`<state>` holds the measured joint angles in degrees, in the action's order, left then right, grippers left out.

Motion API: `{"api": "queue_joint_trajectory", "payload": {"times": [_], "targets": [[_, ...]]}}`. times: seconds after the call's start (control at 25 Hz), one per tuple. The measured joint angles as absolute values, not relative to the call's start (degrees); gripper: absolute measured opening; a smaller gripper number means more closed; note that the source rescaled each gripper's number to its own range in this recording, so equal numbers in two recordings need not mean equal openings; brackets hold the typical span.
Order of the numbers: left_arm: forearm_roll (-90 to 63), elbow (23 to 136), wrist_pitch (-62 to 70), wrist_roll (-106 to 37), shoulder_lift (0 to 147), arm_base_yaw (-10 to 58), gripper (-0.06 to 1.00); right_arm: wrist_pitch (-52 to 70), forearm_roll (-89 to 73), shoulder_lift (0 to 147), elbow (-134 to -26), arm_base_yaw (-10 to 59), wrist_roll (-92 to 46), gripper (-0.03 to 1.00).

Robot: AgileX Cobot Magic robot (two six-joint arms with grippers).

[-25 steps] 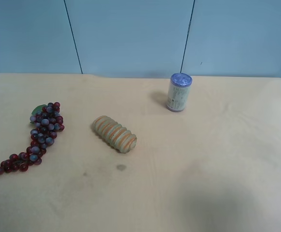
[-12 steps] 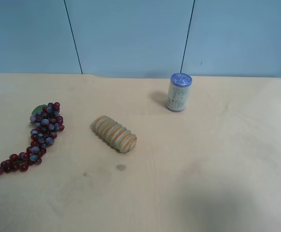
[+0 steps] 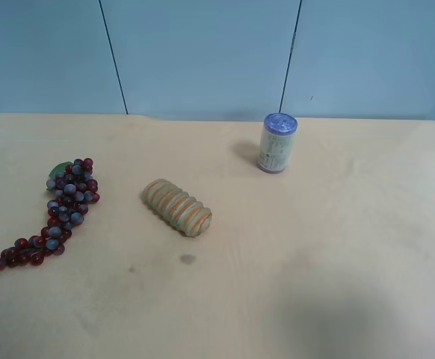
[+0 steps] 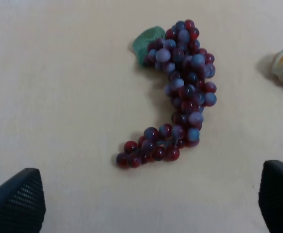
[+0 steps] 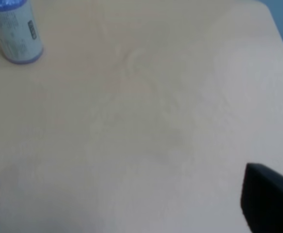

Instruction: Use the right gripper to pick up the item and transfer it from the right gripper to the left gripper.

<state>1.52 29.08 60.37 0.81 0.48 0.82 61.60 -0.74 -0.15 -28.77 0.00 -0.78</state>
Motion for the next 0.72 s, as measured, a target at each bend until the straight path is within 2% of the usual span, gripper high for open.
{"api": "queue_joint_trajectory", "payload": {"times": [0.72], "targets": [[1.8,28.7,60.4,0.8,-0.2,0.8,0.91,61.6,-0.8,-0.1,-28.8,0.0,-0.8,0.98]]}}
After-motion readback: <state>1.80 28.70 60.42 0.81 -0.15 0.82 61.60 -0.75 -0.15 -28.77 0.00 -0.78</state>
